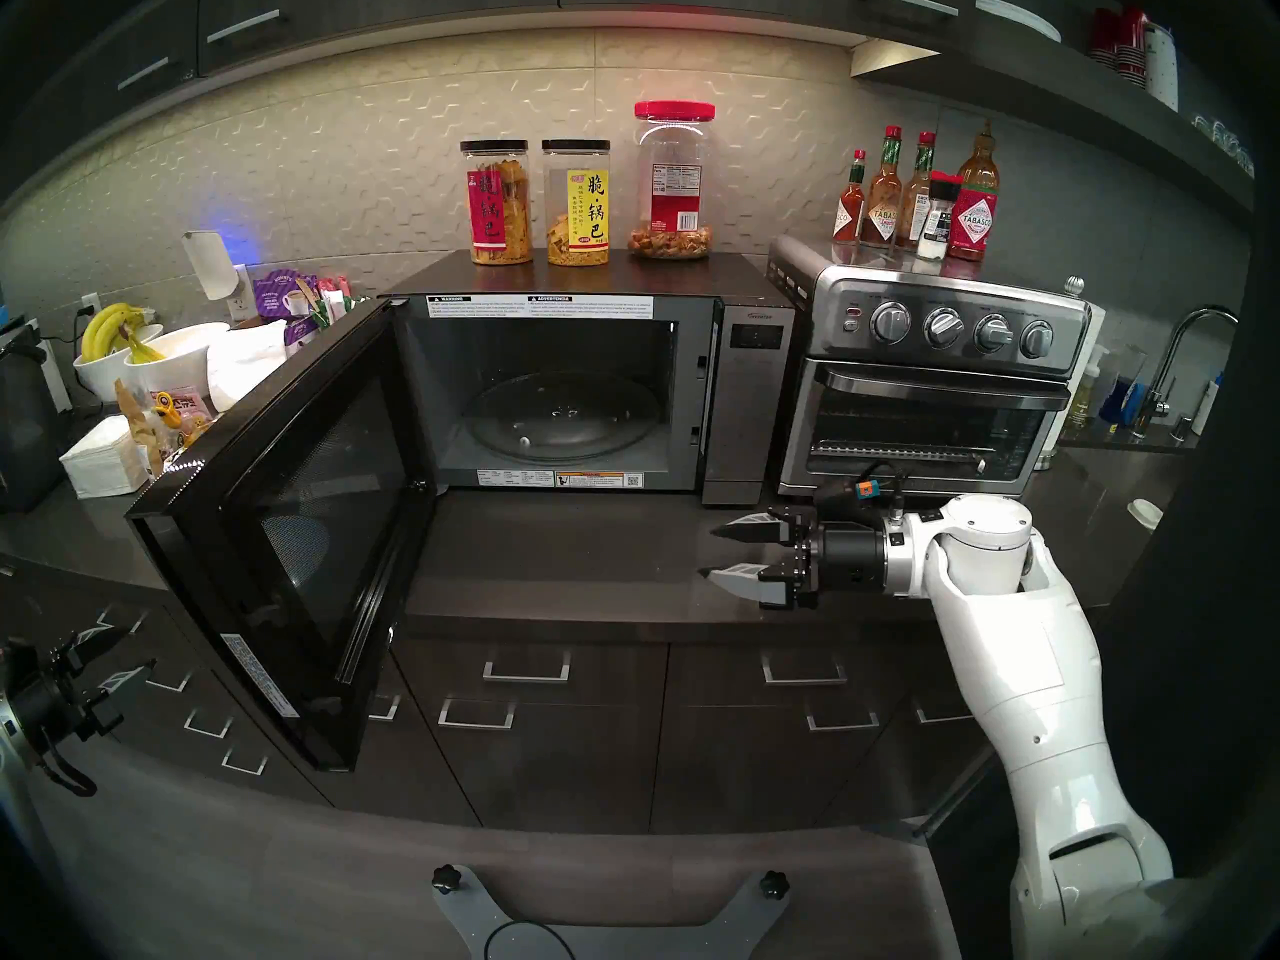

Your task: Open the microwave, put the plate inside, and close the door

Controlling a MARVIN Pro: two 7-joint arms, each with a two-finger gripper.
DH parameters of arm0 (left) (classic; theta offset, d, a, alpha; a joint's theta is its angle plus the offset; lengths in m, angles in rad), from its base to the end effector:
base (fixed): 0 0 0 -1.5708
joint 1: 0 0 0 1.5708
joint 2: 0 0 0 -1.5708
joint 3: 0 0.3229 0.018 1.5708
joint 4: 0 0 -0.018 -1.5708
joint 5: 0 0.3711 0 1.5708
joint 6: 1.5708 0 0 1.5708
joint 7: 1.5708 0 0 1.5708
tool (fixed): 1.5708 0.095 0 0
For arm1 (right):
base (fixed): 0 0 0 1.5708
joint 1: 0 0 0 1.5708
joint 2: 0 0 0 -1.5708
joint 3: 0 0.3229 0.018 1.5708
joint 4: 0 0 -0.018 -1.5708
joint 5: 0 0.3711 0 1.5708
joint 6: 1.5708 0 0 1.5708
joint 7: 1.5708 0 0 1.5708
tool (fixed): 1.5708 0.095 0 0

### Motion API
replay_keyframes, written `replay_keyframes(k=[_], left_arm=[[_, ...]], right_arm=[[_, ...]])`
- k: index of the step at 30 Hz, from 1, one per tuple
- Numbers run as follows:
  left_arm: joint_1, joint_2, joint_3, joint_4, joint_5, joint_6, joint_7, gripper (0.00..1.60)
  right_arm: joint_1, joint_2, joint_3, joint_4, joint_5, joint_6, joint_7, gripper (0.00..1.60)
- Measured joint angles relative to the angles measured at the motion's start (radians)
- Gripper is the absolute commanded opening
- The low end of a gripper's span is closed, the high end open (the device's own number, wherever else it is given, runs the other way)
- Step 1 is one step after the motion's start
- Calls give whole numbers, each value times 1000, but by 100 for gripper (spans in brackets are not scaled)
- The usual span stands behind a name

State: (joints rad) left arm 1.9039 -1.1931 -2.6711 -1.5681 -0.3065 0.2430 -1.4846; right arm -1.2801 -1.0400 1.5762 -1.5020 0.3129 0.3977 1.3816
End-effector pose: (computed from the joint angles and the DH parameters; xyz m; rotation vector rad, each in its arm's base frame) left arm 0.1885 0.4070 -0.2533 2.1343 -0.4252 1.7712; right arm 0.4867 -0.0983 -0.2122 -1.6480 -1.0937 -1.1985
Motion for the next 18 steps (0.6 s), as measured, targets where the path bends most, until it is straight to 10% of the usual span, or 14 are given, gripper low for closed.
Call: replay_keyframes(k=[18], left_arm=[[-2, 76, 76, 85, -24, -49, 0, 160]], right_arm=[[0, -4, 4, 0, -7, 2, 4, 160]])
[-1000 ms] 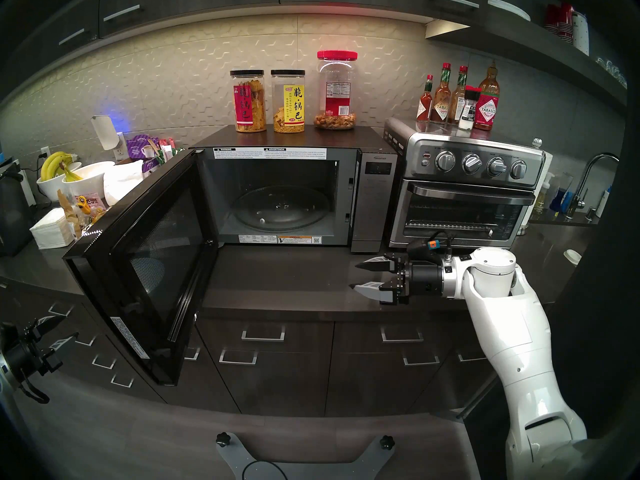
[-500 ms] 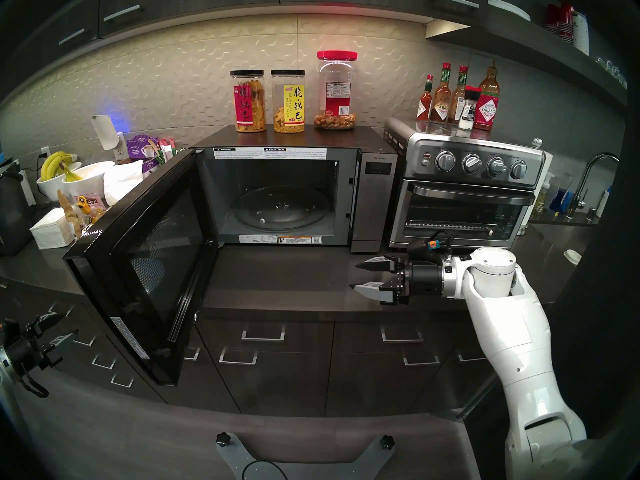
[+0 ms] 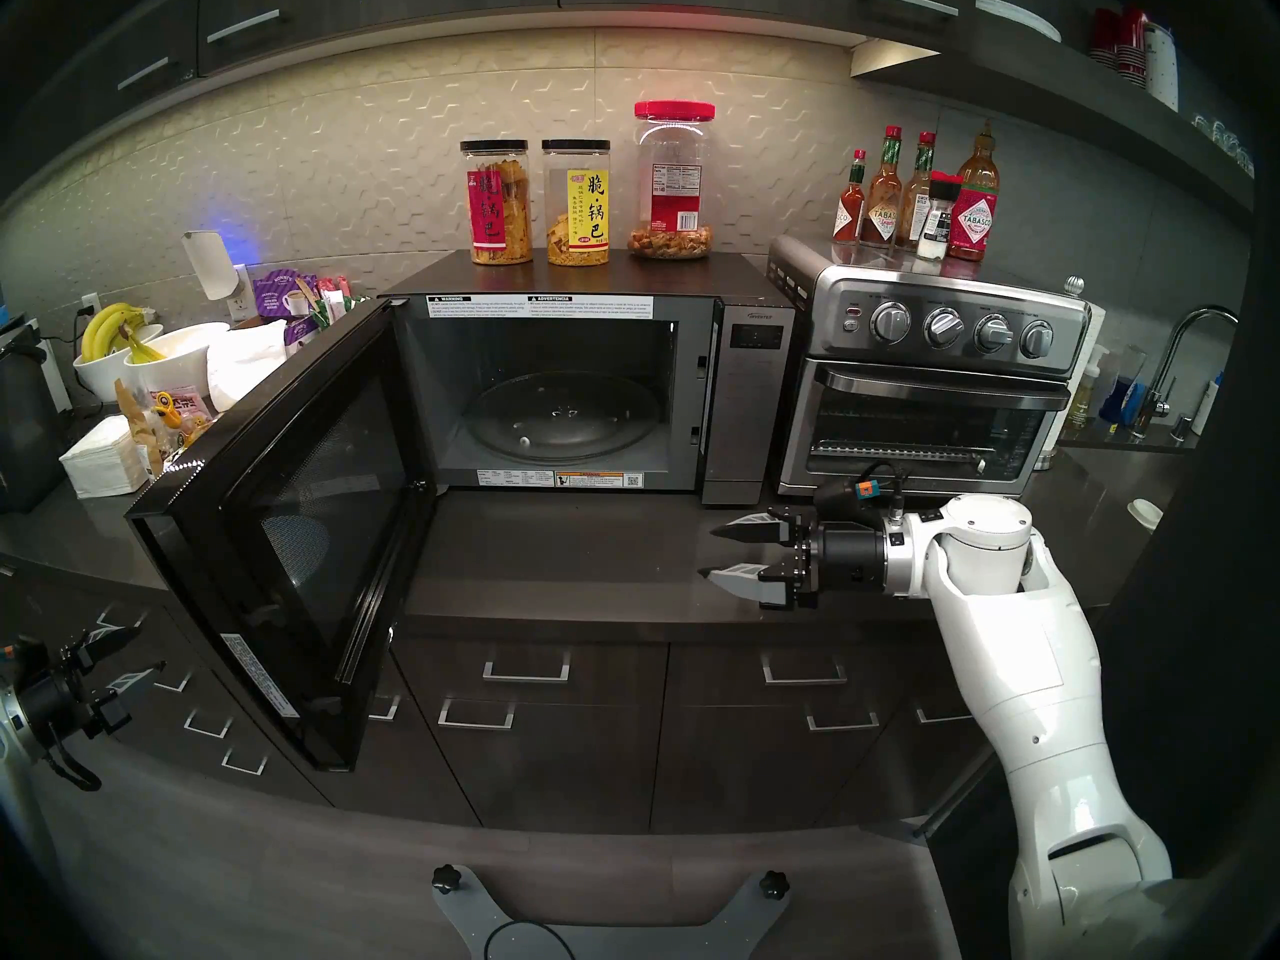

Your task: Open the microwave, put the plate inside, and close the door

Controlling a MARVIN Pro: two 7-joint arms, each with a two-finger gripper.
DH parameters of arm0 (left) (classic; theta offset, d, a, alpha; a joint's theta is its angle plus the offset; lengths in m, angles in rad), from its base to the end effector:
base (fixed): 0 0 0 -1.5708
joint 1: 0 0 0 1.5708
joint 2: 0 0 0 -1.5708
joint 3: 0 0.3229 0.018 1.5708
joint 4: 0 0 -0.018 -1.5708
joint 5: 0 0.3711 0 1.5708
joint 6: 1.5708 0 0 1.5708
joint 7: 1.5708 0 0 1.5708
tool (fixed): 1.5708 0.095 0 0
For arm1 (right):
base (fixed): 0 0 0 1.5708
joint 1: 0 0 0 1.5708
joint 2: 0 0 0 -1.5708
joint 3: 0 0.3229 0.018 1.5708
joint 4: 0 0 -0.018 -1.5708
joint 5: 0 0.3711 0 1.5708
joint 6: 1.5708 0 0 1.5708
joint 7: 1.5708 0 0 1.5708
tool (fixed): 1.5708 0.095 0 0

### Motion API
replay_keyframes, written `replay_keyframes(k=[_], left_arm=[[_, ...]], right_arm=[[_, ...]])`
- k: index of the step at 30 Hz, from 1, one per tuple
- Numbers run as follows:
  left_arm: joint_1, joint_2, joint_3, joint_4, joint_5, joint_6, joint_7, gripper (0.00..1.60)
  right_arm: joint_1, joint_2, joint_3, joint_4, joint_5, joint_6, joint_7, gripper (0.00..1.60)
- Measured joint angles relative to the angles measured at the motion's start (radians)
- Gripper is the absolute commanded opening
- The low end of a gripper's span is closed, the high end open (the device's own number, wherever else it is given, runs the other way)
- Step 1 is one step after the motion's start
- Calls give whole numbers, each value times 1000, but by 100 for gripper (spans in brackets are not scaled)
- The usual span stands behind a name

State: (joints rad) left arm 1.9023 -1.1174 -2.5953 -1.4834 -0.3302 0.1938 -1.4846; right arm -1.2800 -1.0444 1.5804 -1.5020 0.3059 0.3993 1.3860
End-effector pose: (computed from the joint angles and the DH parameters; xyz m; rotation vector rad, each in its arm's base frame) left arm 0.2084 0.4137 -0.2642 2.1221 -0.4922 1.7152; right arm 0.4867 -0.0984 -0.2122 -1.6486 -1.0940 -1.1978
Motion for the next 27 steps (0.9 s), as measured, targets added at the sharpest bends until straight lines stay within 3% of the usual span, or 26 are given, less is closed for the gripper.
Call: replay_keyframes(k=[18, 27], left_arm=[[-37, 62, 98, 15, 0, -15, 0, 160], [-46, 125, 151, 56, -15, -35, 0, 160]], right_arm=[[0, -5, 4, 0, -6, 1, 4, 160], [0, -7, 7, 0, -10, 1, 6, 160]])
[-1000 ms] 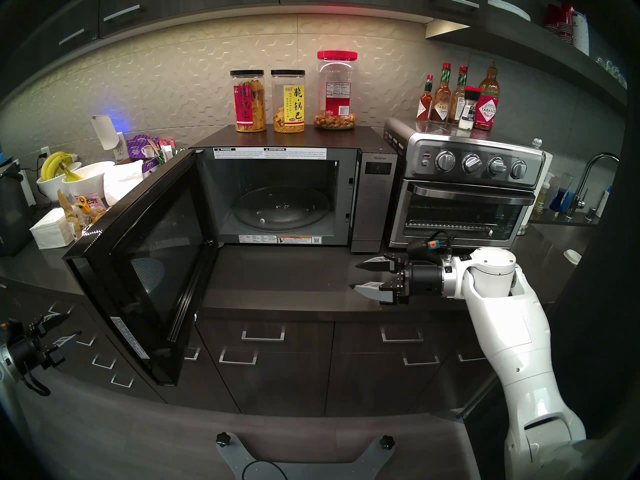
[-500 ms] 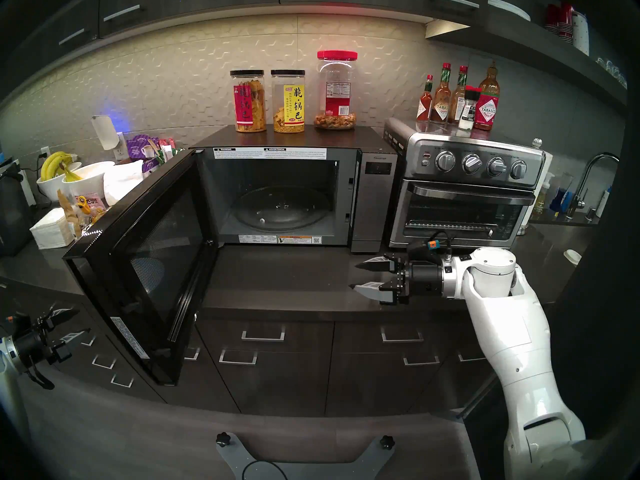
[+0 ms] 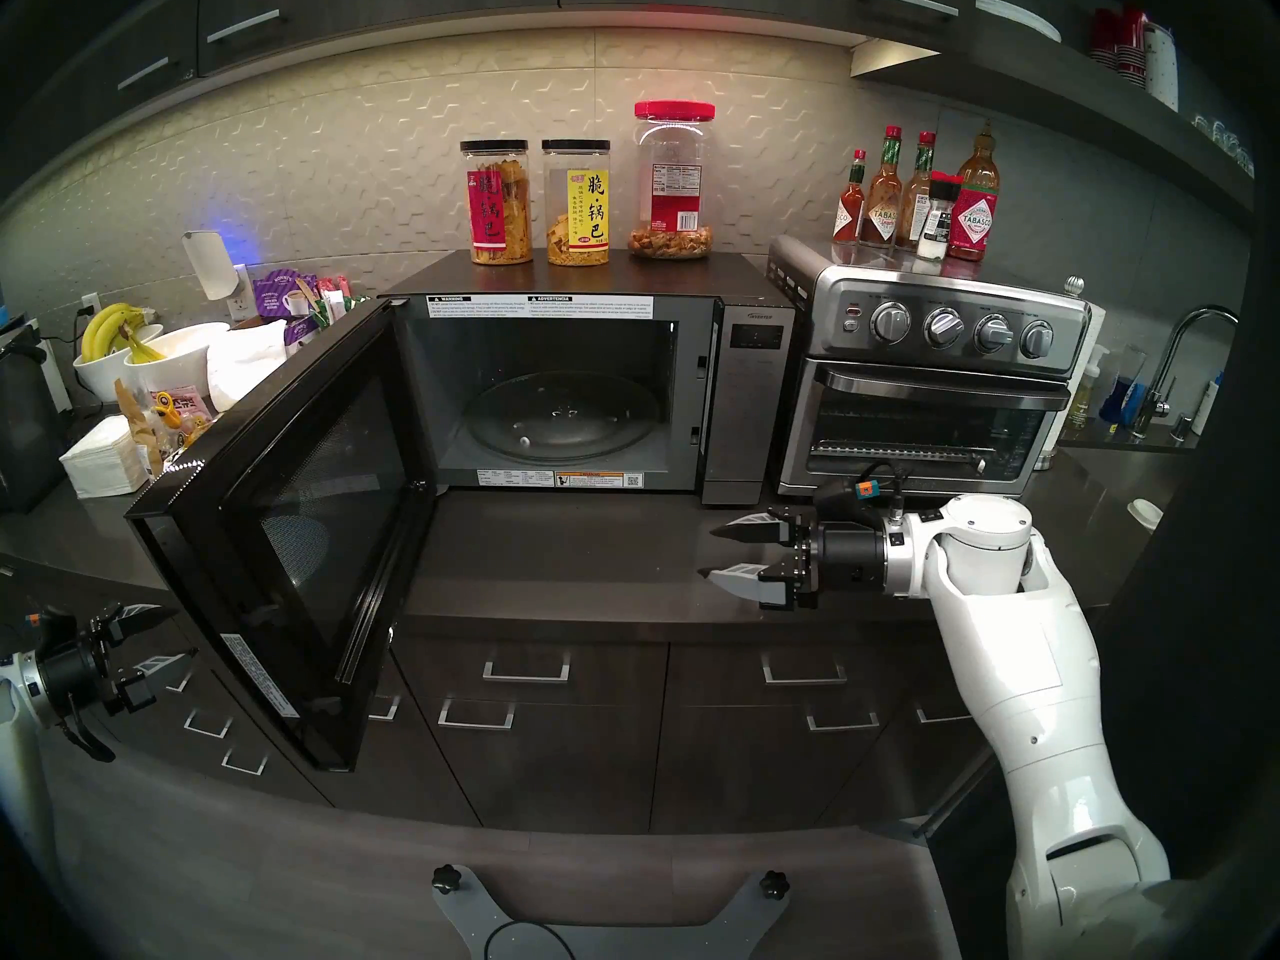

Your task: Open the microwave, put the plate inside, and close the door

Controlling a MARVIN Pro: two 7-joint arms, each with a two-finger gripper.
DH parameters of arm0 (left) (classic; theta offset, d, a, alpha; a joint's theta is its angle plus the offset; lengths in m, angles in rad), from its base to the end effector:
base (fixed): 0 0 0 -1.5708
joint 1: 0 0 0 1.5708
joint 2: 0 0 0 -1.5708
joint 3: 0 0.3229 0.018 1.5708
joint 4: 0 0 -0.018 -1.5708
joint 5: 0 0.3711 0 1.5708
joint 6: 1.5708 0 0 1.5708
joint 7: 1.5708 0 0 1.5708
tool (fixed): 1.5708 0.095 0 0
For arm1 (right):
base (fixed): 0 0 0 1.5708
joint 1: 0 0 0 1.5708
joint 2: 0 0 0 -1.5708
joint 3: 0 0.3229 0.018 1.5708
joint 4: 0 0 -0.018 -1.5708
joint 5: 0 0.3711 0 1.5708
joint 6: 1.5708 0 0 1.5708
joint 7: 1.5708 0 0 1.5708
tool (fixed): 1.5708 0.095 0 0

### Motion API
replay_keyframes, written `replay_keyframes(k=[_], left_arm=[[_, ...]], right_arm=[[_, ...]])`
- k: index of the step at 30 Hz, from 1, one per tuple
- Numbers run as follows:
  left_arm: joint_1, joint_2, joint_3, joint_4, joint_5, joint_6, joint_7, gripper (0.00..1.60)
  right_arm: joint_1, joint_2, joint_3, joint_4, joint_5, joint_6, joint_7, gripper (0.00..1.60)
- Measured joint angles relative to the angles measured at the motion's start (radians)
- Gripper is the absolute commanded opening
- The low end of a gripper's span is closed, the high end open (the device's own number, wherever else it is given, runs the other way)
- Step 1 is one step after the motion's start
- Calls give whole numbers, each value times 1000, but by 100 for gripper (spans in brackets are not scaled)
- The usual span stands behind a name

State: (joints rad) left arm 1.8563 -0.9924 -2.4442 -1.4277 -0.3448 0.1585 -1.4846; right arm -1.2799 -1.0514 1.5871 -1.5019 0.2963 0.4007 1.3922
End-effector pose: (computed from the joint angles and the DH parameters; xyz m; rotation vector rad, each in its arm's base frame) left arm 0.2612 0.4046 -0.2548 2.0898 -0.6776 1.6128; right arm 0.4867 -0.0984 -0.2122 -1.6483 -1.0939 -1.1984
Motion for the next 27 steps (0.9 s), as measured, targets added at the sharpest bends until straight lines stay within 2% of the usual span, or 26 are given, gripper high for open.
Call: replay_keyframes(k=[17, 27], left_arm=[[2, 84, 71, 36, -43, -39, 0, 160], [0, 114, 109, 47, -50, -60, 0, 160]], right_arm=[[0, -4, 4, 0, -6, 1, 4, 160], [0, -7, 6, 0, -9, 2, 7, 160]])
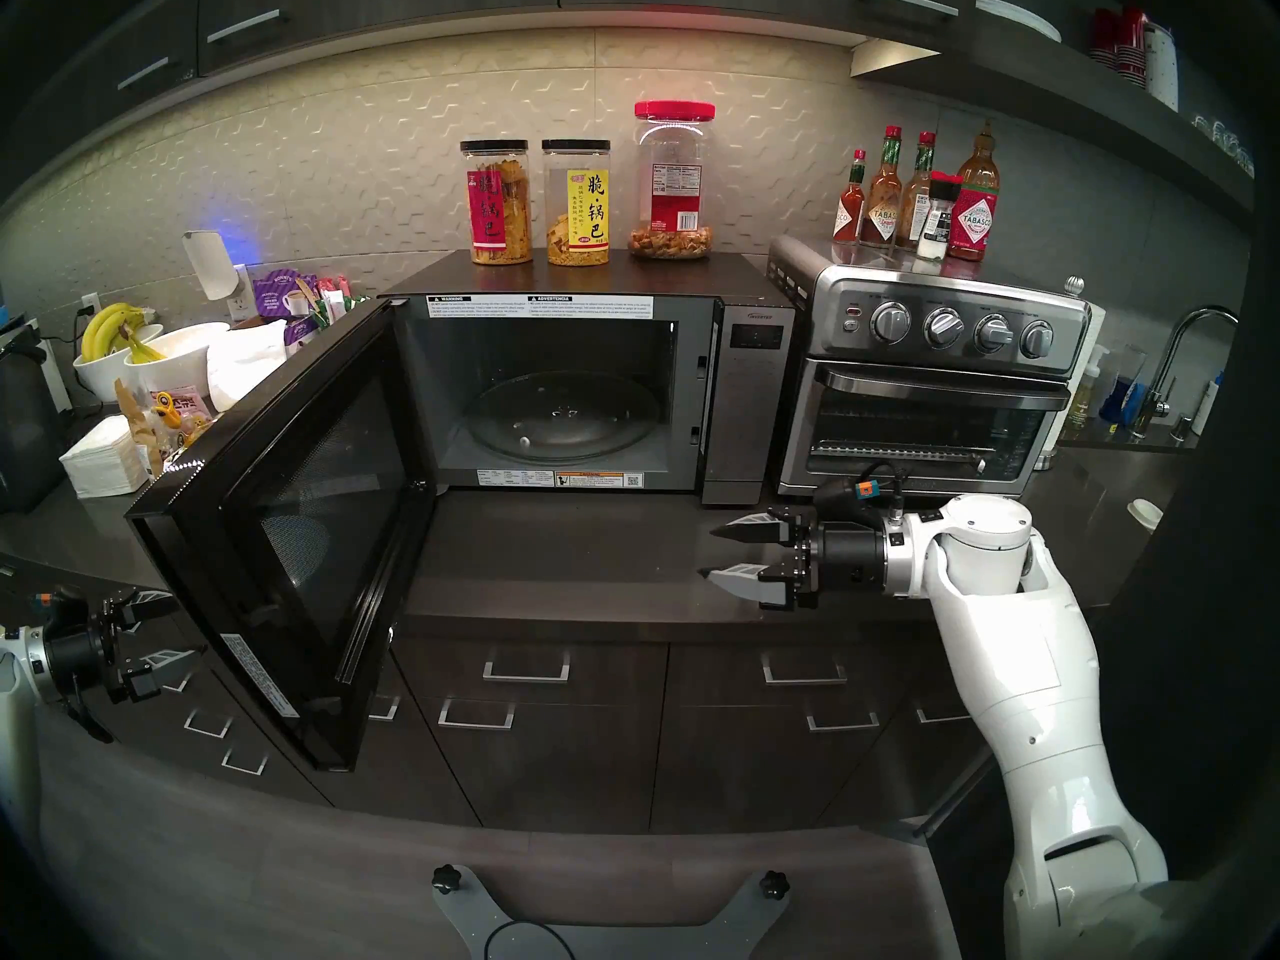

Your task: Open the microwave, put the plate inside, and close the door

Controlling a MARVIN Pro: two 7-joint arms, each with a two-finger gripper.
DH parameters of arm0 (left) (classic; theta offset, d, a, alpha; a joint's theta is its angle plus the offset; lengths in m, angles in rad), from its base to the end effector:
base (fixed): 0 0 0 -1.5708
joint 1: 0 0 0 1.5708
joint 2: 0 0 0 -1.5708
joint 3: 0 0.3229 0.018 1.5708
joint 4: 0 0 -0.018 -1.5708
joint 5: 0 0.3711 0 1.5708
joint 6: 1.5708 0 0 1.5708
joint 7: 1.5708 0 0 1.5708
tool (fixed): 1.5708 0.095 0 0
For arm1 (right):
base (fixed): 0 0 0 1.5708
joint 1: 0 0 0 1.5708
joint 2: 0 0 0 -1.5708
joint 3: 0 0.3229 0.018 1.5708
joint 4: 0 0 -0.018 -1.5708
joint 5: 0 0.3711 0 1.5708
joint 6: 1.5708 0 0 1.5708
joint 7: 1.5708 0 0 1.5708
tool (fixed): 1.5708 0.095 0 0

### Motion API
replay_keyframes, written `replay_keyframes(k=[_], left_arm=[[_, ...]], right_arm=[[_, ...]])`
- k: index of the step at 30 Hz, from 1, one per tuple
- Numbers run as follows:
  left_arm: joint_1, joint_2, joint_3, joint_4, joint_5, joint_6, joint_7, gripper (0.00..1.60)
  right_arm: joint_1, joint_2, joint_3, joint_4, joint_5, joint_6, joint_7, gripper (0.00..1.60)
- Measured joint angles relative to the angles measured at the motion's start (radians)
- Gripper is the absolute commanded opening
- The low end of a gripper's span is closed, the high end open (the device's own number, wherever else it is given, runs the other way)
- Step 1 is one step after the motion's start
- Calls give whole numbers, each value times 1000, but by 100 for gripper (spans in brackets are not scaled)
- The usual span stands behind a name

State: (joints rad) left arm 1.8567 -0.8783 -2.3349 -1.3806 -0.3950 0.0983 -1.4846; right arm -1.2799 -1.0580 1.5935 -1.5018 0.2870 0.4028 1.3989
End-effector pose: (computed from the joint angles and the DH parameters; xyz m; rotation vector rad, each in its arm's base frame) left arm 0.2867 0.4018 -0.2477 2.0676 -0.8303 1.5329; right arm 0.4866 -0.0985 -0.2123 -1.6481 -1.0935 -1.1976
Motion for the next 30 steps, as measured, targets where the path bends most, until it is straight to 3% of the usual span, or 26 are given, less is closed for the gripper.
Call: replay_keyframes(k=[30], left_arm=[[-72, 101, 146, 90, 1, 22, 0, 160]], right_arm=[[0, -7, 8, 0, -11, 2, 7, 160]])
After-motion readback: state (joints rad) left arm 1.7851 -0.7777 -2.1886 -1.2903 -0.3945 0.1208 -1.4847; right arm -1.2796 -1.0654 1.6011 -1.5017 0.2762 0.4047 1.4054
